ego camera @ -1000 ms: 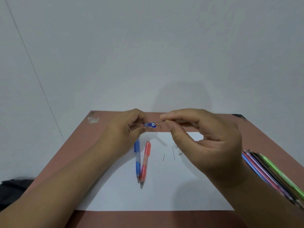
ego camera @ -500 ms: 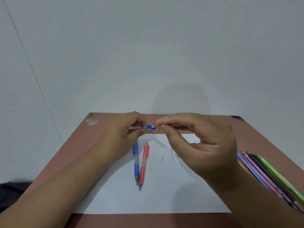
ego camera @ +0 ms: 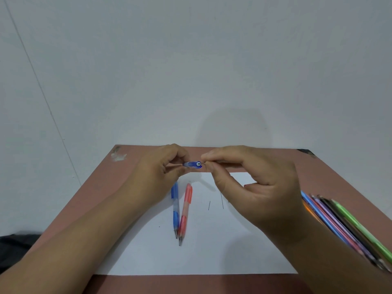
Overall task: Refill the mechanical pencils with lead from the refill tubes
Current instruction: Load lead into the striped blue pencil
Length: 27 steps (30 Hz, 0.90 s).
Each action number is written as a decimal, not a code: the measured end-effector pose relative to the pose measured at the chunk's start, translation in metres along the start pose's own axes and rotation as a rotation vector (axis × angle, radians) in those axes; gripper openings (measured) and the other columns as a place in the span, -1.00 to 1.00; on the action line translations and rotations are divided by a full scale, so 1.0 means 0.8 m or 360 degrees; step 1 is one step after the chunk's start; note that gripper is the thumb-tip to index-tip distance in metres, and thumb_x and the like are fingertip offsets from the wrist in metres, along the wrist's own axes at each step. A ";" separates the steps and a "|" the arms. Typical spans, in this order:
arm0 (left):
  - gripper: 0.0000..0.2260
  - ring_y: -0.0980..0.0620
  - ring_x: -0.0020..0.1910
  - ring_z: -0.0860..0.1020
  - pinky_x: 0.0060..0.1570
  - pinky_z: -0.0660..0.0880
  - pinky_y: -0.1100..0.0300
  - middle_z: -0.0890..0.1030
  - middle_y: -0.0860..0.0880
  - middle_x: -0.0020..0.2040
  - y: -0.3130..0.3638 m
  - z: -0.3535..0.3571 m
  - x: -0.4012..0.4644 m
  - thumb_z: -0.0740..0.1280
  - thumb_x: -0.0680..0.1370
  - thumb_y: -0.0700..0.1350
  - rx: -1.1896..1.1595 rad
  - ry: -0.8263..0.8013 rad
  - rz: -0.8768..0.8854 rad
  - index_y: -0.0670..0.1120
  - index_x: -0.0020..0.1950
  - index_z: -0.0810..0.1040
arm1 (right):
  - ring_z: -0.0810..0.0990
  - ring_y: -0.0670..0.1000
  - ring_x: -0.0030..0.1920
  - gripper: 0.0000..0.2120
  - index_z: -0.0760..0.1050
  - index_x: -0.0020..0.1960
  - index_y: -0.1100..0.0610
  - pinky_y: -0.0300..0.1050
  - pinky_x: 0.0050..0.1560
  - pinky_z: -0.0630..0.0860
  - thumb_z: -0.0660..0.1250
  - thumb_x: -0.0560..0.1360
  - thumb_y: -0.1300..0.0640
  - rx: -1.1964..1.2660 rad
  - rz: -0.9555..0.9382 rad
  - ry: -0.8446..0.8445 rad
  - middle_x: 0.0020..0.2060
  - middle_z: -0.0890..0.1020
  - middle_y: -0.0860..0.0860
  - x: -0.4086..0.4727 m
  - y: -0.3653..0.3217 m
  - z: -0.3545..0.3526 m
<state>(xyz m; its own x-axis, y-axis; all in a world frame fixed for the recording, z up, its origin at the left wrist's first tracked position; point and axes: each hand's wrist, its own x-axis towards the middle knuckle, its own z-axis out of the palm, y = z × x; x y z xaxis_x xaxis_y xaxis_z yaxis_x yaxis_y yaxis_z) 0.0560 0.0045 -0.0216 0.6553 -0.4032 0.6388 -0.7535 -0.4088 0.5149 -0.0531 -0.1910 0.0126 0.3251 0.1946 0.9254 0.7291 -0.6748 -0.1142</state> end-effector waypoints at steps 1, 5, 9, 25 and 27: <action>-0.91 0.11 -0.06 0.63 -0.09 0.56 0.30 0.65 0.16 -0.13 0.001 0.000 0.000 0.48 0.51 -0.15 0.0001 -0.0002 0.0001 -0.05 -0.01 0.65 | 0.69 -0.08 -0.02 -0.85 0.69 0.06 0.27 -0.31 0.10 0.58 0.49 0.52 0.24 -0.0011 -0.0001 -0.0010 -0.06 0.74 0.05 -0.001 0.001 0.000; -0.92 0.13 -0.07 0.61 -0.12 0.48 0.41 0.64 0.16 -0.14 0.004 -0.001 -0.001 0.48 0.51 -0.16 -0.0015 -0.0008 -0.0022 -0.04 -0.01 0.65 | 0.70 -0.08 -0.04 -0.85 0.70 0.06 0.26 -0.29 0.08 0.60 0.47 0.54 0.20 -0.0046 0.0000 -0.0026 -0.06 0.74 0.05 -0.001 0.003 0.002; -0.92 0.18 -0.10 0.60 -0.14 0.45 0.46 0.63 0.20 -0.17 0.007 -0.001 -0.001 0.49 0.51 -0.20 -0.0010 -0.0021 -0.0010 -0.06 -0.04 0.65 | 0.69 -0.11 -0.06 -0.88 0.70 0.05 0.24 -0.29 0.05 0.60 0.45 0.55 0.21 -0.0070 0.0044 -0.0027 -0.08 0.74 0.02 0.002 0.003 0.004; -0.81 0.24 -0.15 0.57 -0.17 0.43 0.46 0.60 0.29 -0.16 0.011 -0.002 -0.003 0.47 0.52 -0.24 -0.0044 -0.0076 -0.0140 0.05 -0.09 0.58 | 0.67 -0.14 -0.09 -0.85 0.70 0.06 0.12 -0.35 -0.04 0.57 0.46 0.51 0.26 -0.0073 0.0507 -0.0063 -0.10 0.72 -0.09 0.004 0.014 0.005; -0.89 0.23 -0.12 0.59 -0.15 0.45 0.41 0.62 0.25 -0.16 0.015 -0.004 -0.003 0.44 0.55 -0.20 -0.0104 -0.0084 -0.0205 0.01 -0.04 0.60 | 0.62 -0.15 -0.12 -0.87 0.70 0.00 0.03 -0.32 -0.09 0.55 0.44 0.53 0.22 -0.0156 0.0735 -0.0251 -0.15 0.69 -0.15 0.006 0.022 0.000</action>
<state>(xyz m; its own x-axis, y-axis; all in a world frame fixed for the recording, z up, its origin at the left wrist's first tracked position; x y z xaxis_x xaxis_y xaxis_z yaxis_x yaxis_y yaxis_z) 0.0454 0.0037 -0.0151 0.7475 -0.3937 0.5350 -0.6636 -0.4066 0.6280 -0.0391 -0.2019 0.0154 0.6936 -0.0404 0.7193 0.4299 -0.7780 -0.4582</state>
